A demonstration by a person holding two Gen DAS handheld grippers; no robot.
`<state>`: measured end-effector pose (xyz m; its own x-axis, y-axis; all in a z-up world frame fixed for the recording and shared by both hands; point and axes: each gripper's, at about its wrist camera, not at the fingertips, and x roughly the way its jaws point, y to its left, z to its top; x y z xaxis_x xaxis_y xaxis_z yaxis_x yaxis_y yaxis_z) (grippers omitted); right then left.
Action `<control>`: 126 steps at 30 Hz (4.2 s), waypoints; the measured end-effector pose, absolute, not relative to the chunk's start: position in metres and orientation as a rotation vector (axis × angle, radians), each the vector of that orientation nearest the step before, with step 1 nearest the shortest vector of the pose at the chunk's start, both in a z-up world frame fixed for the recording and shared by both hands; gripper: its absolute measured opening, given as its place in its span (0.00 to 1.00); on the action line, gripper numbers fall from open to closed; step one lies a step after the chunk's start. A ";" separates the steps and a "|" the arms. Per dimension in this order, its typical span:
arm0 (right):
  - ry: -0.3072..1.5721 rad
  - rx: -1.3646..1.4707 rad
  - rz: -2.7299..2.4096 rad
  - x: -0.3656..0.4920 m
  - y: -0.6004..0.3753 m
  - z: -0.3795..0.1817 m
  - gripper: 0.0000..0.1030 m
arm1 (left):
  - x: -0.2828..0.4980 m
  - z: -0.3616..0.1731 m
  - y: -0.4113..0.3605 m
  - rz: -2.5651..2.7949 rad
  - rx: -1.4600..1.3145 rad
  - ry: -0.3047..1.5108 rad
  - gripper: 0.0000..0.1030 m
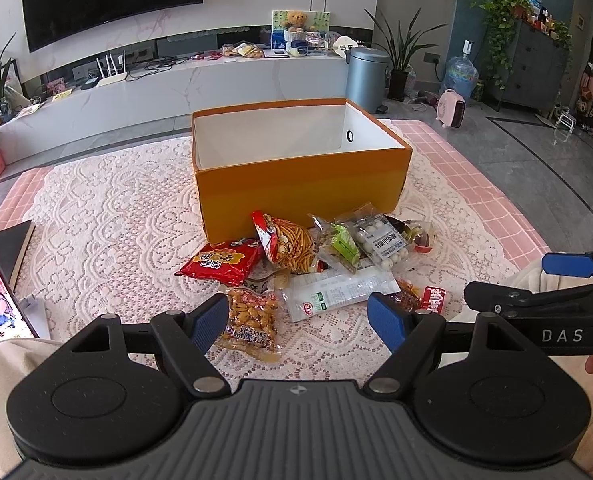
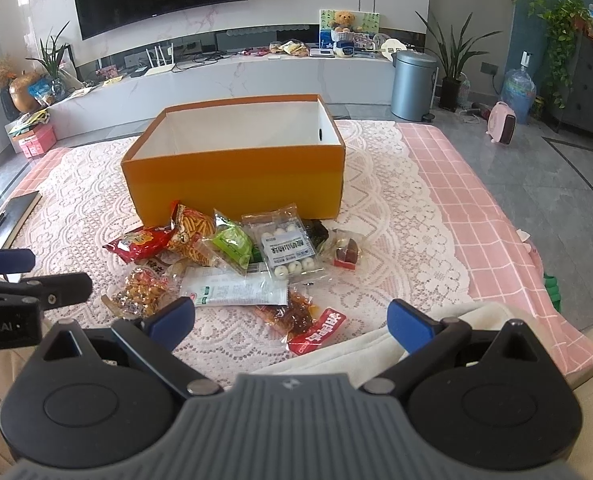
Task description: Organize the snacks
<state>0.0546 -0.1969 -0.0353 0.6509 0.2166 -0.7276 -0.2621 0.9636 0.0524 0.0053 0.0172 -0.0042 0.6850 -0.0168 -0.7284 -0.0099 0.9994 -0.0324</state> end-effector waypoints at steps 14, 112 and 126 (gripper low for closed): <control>0.730 -0.128 0.299 0.076 -0.189 -0.061 0.96 | 0.028 -0.028 0.038 -0.013 -0.073 0.867 0.62; 0.591 -0.198 0.571 0.134 -0.111 -0.061 0.35 | 0.048 0.008 0.100 0.182 -0.432 0.612 0.33; 0.513 -0.190 0.528 0.180 -0.117 -0.020 0.35 | 0.109 0.035 0.082 0.092 -0.330 0.547 0.33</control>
<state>0.1798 -0.1170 -0.0199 0.7417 0.4321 -0.5130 -0.5249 0.8501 -0.0428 0.1086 0.0818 0.0354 0.8514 -0.0018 -0.5245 -0.1726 0.9433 -0.2834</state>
